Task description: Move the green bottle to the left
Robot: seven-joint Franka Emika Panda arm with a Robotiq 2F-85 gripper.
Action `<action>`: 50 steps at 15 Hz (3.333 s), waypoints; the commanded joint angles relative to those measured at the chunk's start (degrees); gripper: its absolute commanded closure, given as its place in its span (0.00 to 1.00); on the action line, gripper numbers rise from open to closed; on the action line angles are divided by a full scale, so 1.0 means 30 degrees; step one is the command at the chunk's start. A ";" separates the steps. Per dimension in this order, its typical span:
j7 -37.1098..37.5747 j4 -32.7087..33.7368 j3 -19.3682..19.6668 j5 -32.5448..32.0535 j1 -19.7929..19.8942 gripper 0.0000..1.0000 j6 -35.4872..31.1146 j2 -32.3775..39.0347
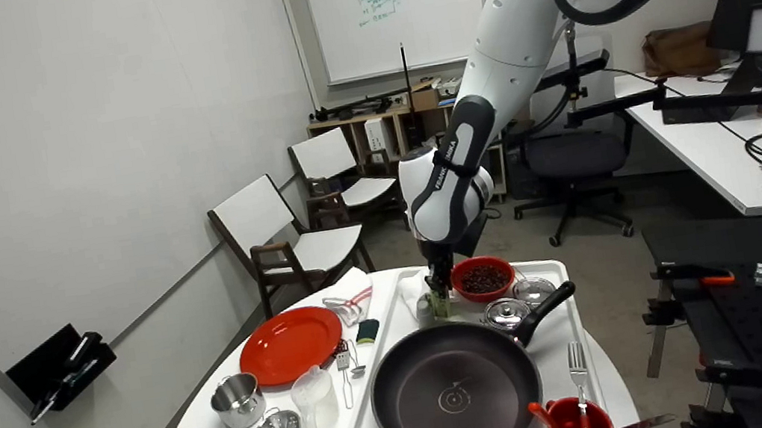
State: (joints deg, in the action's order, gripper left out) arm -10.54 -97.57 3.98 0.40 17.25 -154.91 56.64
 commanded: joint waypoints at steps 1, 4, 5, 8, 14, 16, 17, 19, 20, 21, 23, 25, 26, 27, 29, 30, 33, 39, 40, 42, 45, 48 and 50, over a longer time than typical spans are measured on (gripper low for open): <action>-0.0135 -0.0664 -0.0025 -0.0182 -0.0120 0.92 -0.0006 -0.1179; -0.0118 -0.1021 -0.0080 -0.0135 -0.0175 0.92 -0.0107 -0.1903; -0.0108 -0.1282 -0.0071 -0.0149 -0.0227 0.92 -0.0168 -0.2259; -0.0069 -0.2025 -0.0053 -0.0216 -0.0438 0.92 -0.0309 -0.3289; 0.0089 -0.4404 0.0195 -0.0658 -0.1542 0.92 -0.0355 -0.6016; 0.0093 -0.5327 0.0213 -0.0978 -0.2023 0.92 -0.0468 -0.6920; 0.0059 -0.5866 0.0173 -0.1157 -0.2297 0.92 -0.0532 -0.7398; 0.0012 -0.6881 0.0079 -0.1533 -0.2812 0.92 -0.0661 -0.8289; 0.0063 -0.7323 0.0105 -0.1772 -0.3119 0.92 -0.0733 -0.8665; 0.0096 -0.7801 0.0121 -0.2040 -0.3461 0.92 -0.0829 -0.9036; 0.0170 -0.8743 0.0182 -0.2751 -0.4221 0.92 -0.1024 -0.9720; 0.0240 -0.9553 0.0210 -0.3514 -0.4896 0.92 -0.1169 -1.0328; 0.0201 -0.9923 0.0177 -0.3867 -0.5166 0.92 -0.1273 -1.0587; 0.0195 -1.0312 0.0192 -0.4334 -0.5526 0.92 -0.1335 -1.0898; 0.0040 -1.0916 0.0179 -0.5303 -0.6126 0.92 -0.1374 -1.1414; 0.0016 -1.1180 0.0207 -0.5819 -0.6402 0.92 -0.1420 -1.1654; -0.0736 -1.1968 -0.0258 -0.7002 -0.6788 0.92 -0.1454 -1.2364; -0.3190 -1.3254 -0.1602 -0.7961 -0.6749 0.92 -0.1638 -1.3266; -0.2245 -1.2396 -0.1373 -0.7566 -0.6869 0.92 -0.1196 -1.2521; -0.2308 -1.2470 -0.1474 -0.7527 -0.6873 0.68 -0.1191 -1.2538; -0.2313 -1.2450 -0.1445 -0.7519 -0.6785 0.68 -0.1193 -1.2506; -0.2314 -1.2449 -0.1445 -0.7518 -0.6781 0.68 -0.1193 -1.2506; -0.2314 -1.2448 -0.1445 -0.7518 -0.6781 0.68 -0.1193 -1.2505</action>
State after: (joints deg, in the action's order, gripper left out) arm -17.45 -134.96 -0.16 -22.14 -3.29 -158.63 19.17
